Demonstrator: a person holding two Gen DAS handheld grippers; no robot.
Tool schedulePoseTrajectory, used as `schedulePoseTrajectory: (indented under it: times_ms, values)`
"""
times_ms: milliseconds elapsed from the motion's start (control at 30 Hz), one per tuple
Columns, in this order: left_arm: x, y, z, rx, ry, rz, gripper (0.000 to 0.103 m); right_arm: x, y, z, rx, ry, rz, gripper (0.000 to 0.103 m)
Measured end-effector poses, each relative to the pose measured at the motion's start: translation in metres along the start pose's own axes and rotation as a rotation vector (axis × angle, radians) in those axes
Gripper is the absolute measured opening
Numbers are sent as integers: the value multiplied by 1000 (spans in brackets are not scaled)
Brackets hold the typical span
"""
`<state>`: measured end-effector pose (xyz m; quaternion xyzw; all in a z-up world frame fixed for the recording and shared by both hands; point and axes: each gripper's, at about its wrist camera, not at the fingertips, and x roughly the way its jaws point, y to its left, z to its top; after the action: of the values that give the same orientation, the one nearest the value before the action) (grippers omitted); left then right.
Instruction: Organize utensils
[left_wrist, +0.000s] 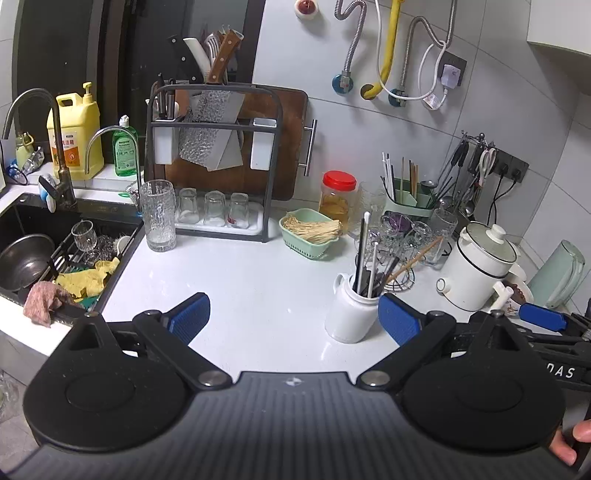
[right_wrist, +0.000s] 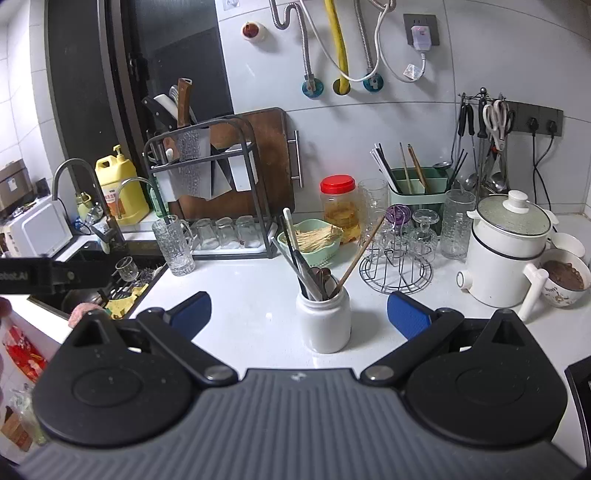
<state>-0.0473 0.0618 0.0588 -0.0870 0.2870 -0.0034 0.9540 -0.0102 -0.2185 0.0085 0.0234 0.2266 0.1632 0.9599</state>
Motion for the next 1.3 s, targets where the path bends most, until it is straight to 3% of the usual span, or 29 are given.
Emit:
schedulePoseTrajectory:
  times_ms: [333,533,1300]
  values:
    - [-7,-7,-18,27,24,-9,99,-18,7,-14,-13,3,-15,103]
    - [-8,-3,-21,-17,36,-14,99,-23,5,-18,0,7,-20,103]
    - [8,-7,-26,2,79,-21,99,-12,3,-20,34,11,-39,103]
